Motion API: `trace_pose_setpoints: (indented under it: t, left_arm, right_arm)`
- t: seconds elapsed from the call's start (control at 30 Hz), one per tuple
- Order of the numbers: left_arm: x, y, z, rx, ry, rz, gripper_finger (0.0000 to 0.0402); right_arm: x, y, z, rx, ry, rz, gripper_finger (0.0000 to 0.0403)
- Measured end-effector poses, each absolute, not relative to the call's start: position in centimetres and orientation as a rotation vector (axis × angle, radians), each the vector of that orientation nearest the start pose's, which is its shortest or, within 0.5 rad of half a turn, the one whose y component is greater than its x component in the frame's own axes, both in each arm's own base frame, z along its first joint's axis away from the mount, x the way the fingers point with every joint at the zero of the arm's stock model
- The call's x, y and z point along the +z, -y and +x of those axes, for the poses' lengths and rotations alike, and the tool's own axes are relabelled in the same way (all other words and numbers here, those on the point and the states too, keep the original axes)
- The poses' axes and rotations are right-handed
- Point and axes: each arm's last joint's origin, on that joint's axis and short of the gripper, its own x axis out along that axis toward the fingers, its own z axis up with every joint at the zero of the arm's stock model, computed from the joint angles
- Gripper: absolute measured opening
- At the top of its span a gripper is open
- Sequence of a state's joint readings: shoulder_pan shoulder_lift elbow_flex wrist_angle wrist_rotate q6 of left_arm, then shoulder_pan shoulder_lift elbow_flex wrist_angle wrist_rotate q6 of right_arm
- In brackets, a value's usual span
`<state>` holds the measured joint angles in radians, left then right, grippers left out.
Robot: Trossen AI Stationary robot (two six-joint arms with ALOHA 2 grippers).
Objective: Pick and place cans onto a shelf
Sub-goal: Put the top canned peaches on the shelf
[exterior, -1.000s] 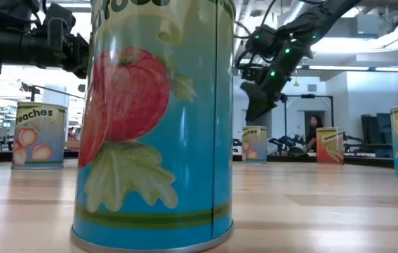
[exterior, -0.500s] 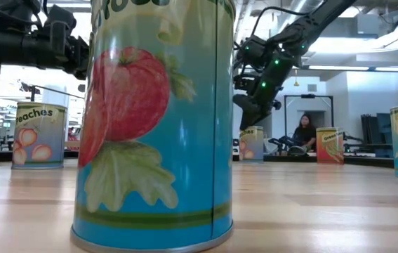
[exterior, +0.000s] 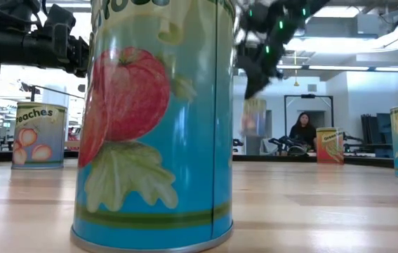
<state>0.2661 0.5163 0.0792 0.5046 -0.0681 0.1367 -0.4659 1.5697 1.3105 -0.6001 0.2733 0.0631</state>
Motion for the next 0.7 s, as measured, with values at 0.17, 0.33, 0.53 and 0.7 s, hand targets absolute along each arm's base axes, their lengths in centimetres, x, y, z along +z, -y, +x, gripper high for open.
trace_pose_setpoints:
  t: [0.17, 0.33, 0.53, 0.7]
  left_arm:
    - [19.0, -3.7, 12.9, 0.329, 0.038, 0.131, 0.0004]
    - [18.9, -3.7, 12.9, 0.328, 0.030, 0.130, 0.0004]
    - [18.9, -3.7, 12.9, 0.328, 0.028, 0.141, 0.0004]
    - [18.9, -3.7, 12.9, 0.327, 0.026, 0.146, 0.0004]
  right_arm:
    - [36.7, 14.1, 30.6, -0.722, -0.660, 0.097, 0.0006]
    - [40.5, 12.8, 33.4, -0.657, -0.497, 0.070, 0.0005]
    - [39.5, 12.8, 39.6, -0.495, -0.483, 0.017, 0.0005]
    - [36.8, 13.8, 45.3, -0.374, -0.492, -0.022, 0.0004]
